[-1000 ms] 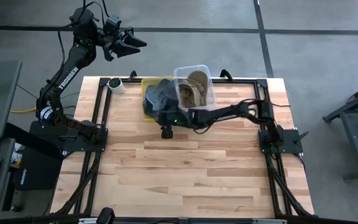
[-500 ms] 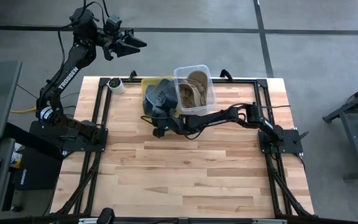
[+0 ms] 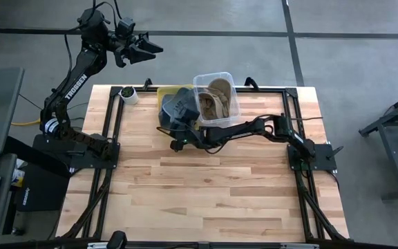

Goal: Pick & Place hat
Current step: Put the blue cap into the yellow bin

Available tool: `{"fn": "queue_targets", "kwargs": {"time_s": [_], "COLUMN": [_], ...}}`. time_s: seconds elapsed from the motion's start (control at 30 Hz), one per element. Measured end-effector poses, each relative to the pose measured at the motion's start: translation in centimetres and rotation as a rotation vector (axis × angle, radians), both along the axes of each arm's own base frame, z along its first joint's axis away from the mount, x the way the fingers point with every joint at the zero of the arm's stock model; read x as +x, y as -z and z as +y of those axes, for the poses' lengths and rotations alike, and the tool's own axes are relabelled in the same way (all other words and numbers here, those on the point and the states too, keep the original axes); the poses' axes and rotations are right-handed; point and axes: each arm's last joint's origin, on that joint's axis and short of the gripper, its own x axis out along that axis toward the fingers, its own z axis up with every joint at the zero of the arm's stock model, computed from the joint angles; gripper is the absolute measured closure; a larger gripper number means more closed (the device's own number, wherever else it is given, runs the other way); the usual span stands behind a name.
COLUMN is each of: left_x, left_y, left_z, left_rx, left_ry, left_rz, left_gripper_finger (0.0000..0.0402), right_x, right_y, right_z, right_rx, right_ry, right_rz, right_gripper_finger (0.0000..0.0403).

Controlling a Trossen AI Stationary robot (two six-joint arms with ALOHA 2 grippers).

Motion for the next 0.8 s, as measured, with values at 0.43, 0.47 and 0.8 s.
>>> {"fn": "queue_targets", "kwargs": {"time_s": [0.43, 0.47, 0.8], "left_x": [0.0, 0.0, 0.0], "left_y": [0.0, 0.0, 0.0], "left_z": [0.0, 0.0, 0.0], "left_rx": [0.004, 0.004, -0.005], "left_ry": [0.008, 0.007, -0.009], "left_rz": [0.001, 0.0, -0.001], "left_gripper_finger": [0.02, 0.02, 0.02], "right_x": [0.3, 0.4, 0.8], "right_y": [-0.1, -0.2, -2.3], "right_z": [0.2, 0.2, -0.9], "right_rx": [0.04, 0.043, 0.055], "right_ry": [-0.101, -0.101, -0.022], "right_rz": [-0.023, -0.039, -0.155], "right_gripper_finger": [0.0389, 0.039, 0.0399]}}
